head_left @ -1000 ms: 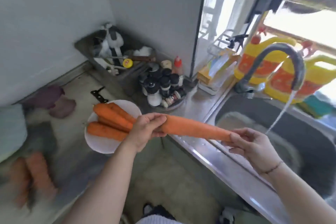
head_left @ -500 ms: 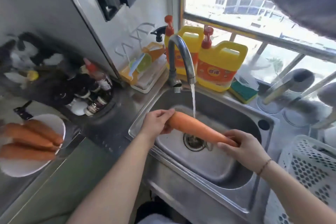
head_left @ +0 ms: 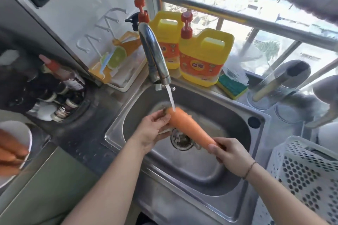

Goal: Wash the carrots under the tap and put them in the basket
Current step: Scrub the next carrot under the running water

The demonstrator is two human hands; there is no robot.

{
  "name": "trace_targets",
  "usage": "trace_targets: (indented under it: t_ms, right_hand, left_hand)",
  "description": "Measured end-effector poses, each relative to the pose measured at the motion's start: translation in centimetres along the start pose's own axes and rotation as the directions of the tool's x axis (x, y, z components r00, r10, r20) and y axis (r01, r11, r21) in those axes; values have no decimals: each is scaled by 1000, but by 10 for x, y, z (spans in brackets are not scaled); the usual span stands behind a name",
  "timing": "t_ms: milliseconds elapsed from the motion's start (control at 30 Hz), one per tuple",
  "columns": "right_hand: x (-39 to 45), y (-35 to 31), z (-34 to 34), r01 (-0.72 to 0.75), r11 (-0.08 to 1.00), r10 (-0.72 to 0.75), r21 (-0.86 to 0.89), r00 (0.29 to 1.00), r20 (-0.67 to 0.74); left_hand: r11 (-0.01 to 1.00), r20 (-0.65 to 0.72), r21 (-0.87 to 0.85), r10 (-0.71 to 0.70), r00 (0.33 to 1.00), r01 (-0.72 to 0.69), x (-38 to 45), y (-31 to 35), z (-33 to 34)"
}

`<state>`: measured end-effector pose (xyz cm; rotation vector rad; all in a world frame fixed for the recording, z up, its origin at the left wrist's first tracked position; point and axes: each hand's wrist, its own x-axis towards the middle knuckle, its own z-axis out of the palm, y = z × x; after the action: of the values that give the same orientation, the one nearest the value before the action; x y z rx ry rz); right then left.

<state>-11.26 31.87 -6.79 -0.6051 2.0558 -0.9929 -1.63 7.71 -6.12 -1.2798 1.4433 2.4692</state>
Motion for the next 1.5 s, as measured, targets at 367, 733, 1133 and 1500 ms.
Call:
trace_targets:
  t_ms: [367,733,1133,1500]
  right_hand:
    - [3,6,21,62,958,-132,-280,962,-239]
    - [8,-12,15,-107,960,67,-258,985,-159]
    - [6,-6,17,-282,948,260,147,953,156]
    - [13,-6,17,-239,900,131,365,946,298]
  left_hand:
    - [972,-230,-235,-36,973,-19,21,-21,28]
    - [932,-126,-358,4,992,-49,24,-35,26]
    - [890,-36,-453,36,999,-48,21,-39,17]
    - [893,2,-435,130,991,-116,21,-39,21]
